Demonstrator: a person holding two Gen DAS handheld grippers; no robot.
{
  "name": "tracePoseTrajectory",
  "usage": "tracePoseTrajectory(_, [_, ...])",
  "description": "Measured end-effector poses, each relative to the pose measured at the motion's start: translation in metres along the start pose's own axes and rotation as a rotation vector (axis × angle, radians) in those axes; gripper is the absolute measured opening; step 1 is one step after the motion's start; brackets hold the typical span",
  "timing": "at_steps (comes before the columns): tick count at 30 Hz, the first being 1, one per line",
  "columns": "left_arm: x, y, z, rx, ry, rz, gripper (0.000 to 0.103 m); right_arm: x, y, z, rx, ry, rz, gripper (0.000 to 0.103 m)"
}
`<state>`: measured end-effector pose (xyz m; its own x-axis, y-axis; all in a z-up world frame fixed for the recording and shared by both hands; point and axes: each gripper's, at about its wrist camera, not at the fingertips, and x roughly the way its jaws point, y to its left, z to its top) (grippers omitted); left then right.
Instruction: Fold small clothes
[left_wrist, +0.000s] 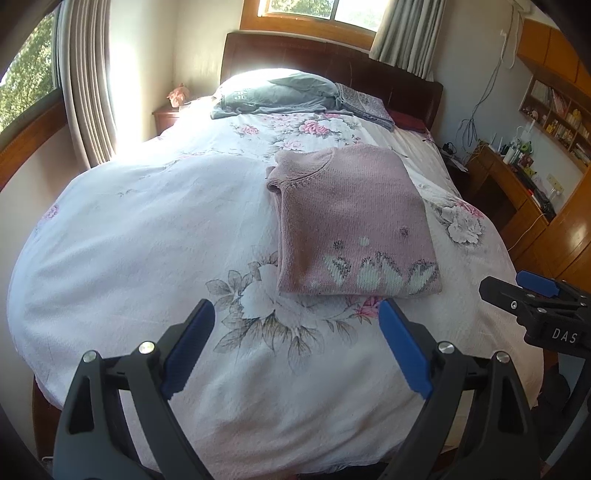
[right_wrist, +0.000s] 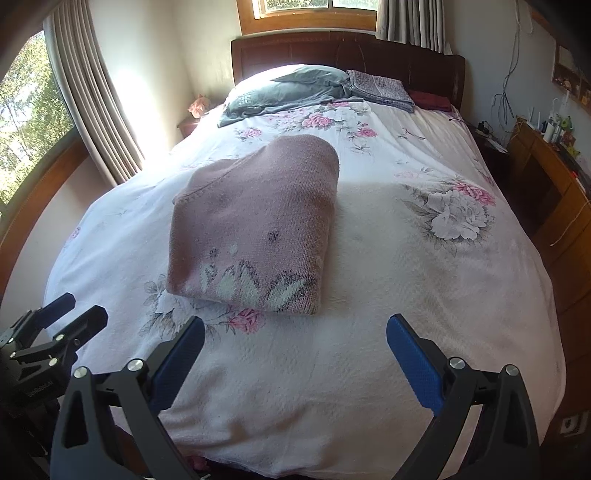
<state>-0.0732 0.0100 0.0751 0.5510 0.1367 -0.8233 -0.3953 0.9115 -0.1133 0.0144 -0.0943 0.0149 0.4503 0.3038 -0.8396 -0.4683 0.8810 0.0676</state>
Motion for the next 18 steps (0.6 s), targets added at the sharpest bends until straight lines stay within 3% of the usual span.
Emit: tracePoseTrajectory(18, [0.0006,0.0026,-0.0011,-0.012,0.009,0.012,0.090,0.0028,-0.0027,0.0058,-0.007,0.005,-0.018,0.099])
